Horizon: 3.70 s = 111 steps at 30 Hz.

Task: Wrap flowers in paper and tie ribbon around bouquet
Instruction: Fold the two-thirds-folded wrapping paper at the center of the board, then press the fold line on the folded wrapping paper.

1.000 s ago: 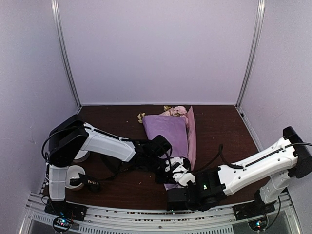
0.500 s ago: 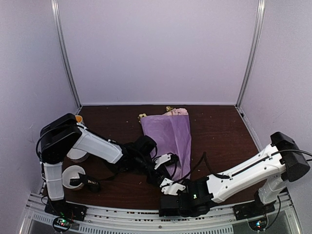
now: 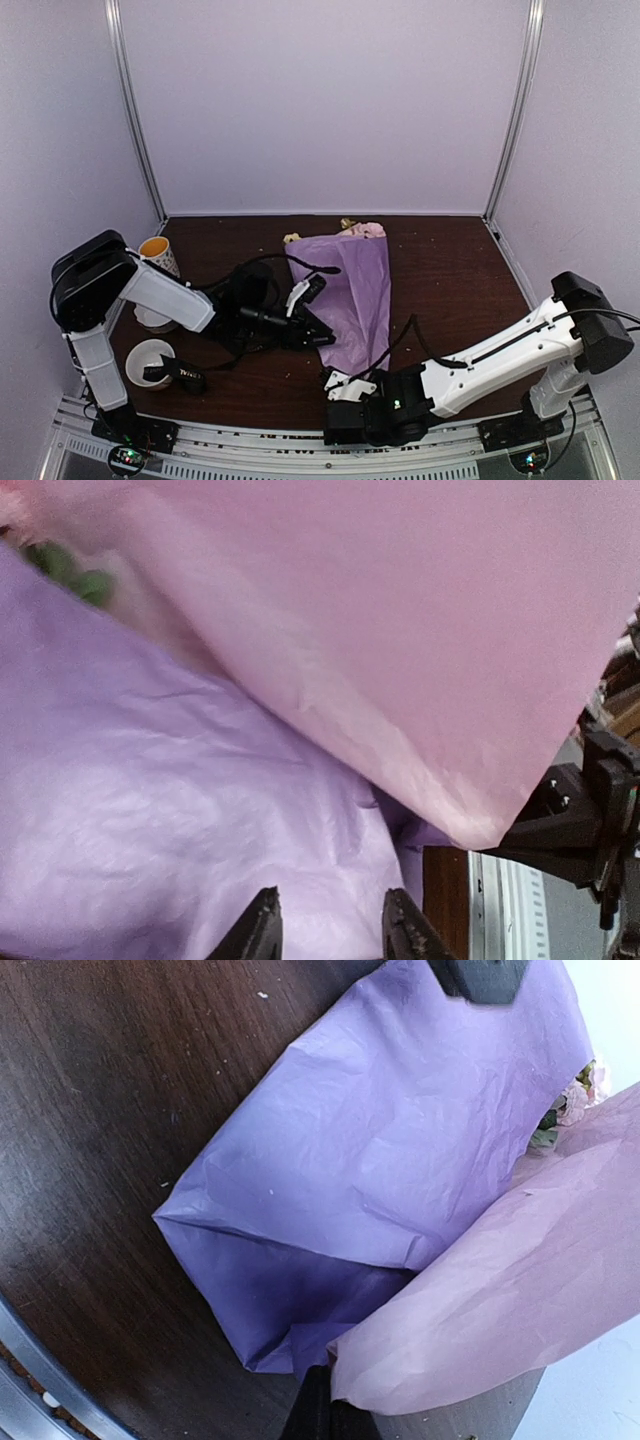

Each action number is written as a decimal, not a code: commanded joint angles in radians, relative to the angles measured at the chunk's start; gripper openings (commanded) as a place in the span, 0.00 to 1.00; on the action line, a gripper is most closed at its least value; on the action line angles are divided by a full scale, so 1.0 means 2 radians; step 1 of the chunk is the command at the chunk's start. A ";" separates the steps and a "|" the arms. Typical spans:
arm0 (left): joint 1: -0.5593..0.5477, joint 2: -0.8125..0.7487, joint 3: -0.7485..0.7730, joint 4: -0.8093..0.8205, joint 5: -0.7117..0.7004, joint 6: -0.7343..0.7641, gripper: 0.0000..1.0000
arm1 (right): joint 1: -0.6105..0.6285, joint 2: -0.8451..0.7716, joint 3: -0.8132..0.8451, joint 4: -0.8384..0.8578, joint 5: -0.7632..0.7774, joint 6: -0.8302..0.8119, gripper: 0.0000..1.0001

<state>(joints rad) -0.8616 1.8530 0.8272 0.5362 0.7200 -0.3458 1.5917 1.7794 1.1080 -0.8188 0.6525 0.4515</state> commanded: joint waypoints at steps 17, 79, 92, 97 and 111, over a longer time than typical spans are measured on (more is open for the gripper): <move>0.076 -0.097 -0.104 0.195 -0.043 -0.120 0.53 | 0.000 0.053 0.056 -0.031 0.001 -0.099 0.00; 0.080 0.093 0.017 -0.031 -0.076 -0.117 0.00 | -0.091 -0.133 0.018 0.071 -0.190 -0.090 0.69; 0.080 0.095 0.031 -0.041 -0.067 -0.096 0.00 | -0.122 -0.034 -0.015 0.140 -0.192 -0.039 0.18; 0.080 0.098 0.042 -0.062 -0.074 -0.082 0.00 | -0.100 0.005 -0.020 0.161 -0.239 -0.039 0.09; 0.080 0.095 0.052 -0.086 -0.076 -0.052 0.00 | -0.142 -0.122 -0.045 0.168 -0.271 -0.023 0.10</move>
<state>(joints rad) -0.7067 2.0361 0.9222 0.4252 0.6018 -0.4957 1.4021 1.6123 1.0473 -0.5461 0.1390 0.3519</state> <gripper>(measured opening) 0.007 0.096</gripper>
